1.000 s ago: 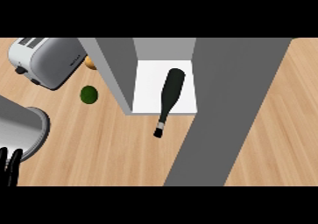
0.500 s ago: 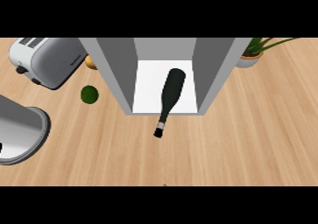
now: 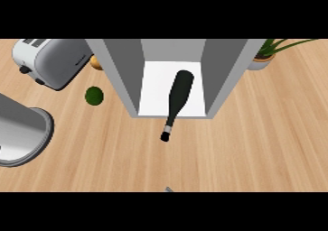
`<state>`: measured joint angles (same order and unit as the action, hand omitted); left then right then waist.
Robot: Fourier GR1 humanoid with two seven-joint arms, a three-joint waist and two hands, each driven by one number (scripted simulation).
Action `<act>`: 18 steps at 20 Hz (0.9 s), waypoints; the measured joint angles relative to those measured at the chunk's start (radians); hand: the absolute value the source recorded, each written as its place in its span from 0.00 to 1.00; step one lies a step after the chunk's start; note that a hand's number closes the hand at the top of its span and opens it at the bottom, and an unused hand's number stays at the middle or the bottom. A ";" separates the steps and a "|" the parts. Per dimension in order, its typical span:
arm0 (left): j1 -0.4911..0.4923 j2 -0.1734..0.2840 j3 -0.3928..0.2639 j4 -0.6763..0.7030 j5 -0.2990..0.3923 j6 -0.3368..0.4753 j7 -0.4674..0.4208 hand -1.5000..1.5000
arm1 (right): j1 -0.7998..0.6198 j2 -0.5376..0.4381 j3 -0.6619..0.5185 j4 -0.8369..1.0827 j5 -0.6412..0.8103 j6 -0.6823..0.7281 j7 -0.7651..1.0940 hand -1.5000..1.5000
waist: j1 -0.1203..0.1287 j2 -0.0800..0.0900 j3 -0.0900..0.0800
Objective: Pick up the wine, place it into the cabinet and close the cabinet
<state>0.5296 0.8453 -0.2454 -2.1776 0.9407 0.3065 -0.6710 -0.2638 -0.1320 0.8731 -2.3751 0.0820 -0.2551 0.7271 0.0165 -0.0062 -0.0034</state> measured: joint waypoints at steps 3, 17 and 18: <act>-0.026 -0.014 0.001 0.007 0.003 0.003 0.016 0.00 | -0.099 -0.013 -0.008 0.024 -0.044 -0.054 0.020 1.00 | 0.005 0.004 0.000; -0.086 -0.078 -0.016 0.023 -0.029 0.024 0.069 0.00 | -0.711 0.117 -0.220 0.512 -0.324 -0.225 -0.044 1.00 | 0.021 0.008 0.002; -0.082 -0.083 -0.015 0.026 -0.036 0.022 0.067 0.00 | -0.740 0.120 -0.236 0.552 -0.333 -0.218 -0.059 1.00 | 0.020 0.008 0.002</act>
<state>0.4477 0.7619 -0.2609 -2.1515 0.9049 0.3289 -0.6042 -1.0042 -0.0118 0.6372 -1.8235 -0.2505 -0.4730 0.6685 0.0367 0.0021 -0.0012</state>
